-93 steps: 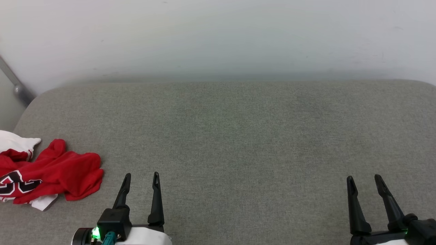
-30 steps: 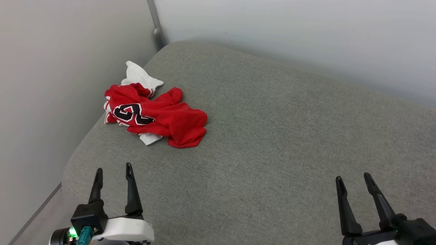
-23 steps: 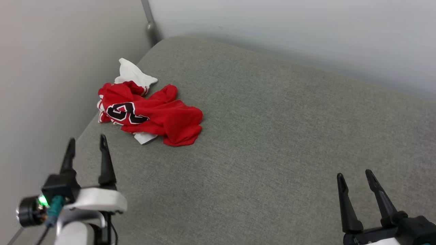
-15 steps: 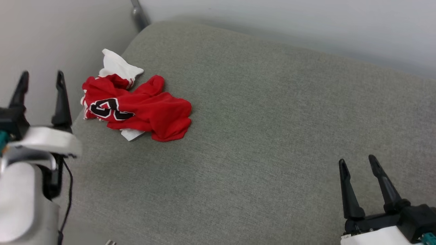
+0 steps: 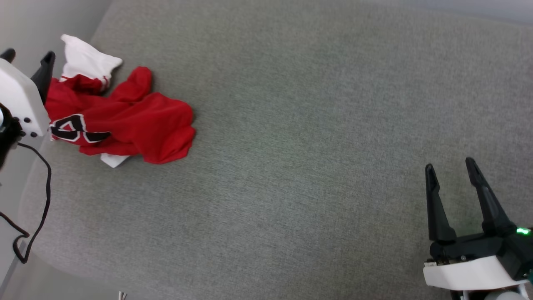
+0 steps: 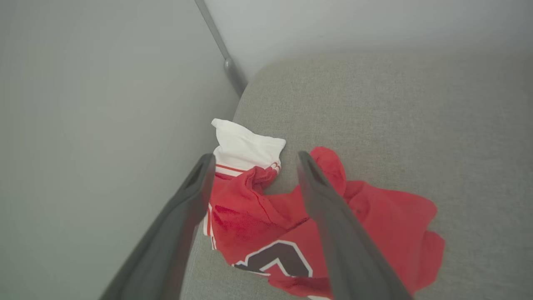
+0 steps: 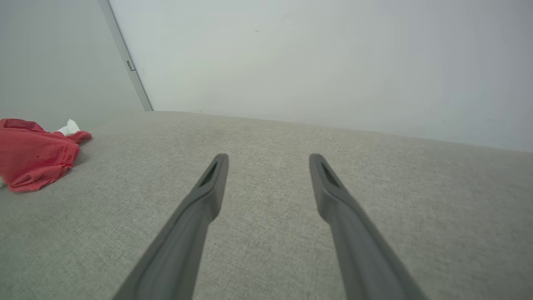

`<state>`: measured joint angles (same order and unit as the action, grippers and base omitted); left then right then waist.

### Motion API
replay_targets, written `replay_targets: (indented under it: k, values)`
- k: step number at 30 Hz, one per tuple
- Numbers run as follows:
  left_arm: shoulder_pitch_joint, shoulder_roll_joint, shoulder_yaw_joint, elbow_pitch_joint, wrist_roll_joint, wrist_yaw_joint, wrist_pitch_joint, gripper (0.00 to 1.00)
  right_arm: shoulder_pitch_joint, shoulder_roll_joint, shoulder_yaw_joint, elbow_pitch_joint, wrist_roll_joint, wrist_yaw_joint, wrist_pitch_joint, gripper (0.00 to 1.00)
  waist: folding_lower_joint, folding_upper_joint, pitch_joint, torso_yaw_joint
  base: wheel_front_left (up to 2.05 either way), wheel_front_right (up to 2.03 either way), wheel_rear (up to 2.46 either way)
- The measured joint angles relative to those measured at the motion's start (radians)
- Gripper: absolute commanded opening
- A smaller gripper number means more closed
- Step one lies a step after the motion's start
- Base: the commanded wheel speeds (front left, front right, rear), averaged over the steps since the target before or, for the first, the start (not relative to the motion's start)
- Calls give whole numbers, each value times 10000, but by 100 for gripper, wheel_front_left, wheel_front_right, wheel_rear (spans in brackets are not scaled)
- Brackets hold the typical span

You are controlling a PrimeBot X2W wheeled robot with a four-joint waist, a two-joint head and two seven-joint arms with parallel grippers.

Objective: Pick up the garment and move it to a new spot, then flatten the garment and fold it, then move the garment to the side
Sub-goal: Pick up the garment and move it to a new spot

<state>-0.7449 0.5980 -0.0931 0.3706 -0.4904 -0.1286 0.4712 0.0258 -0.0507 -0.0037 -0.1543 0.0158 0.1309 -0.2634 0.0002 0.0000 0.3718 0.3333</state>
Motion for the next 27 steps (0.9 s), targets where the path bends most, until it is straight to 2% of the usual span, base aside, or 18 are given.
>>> replay_targets:
  k: [5,10,17,23,24,25,27]
  values:
    - [-219,752,-907,343,-1321,-6,2428,100,-360,2,77,-234,-178,0,0,100,-1,0,632,-234,0,0,0]
    - [-313,1168,-1323,895,-2109,-6,4002,100,-724,2,111,-476,-341,0,0,100,0,0,1245,-511,0,0,0]
    - [-700,980,-1732,1664,-2416,-4,4594,100,-1089,-146,84,-734,-477,0,0,100,0,0,2154,-811,0,0,0]
    - [-1147,886,-1983,2173,-2546,6,4529,100,-1263,-207,100,-786,-504,0,0,100,-1,0,2642,-974,0,0,0]
    - [-1197,911,-2038,2222,-2619,8,4544,31,-1263,-207,100,-767,-504,0,0,100,-2,0,2634,-989,0,0,0]
    - [-1212,940,-2125,2240,-2717,8,4567,0,-1262,-207,92,-727,-499,0,0,100,-1,1,2596,-992,0,0,0]
    - [-1225,999,-2274,2284,-2801,8,4527,0,-1254,-199,90,-639,-449,0,0,100,-1,0,2476,-992,0,0,0]
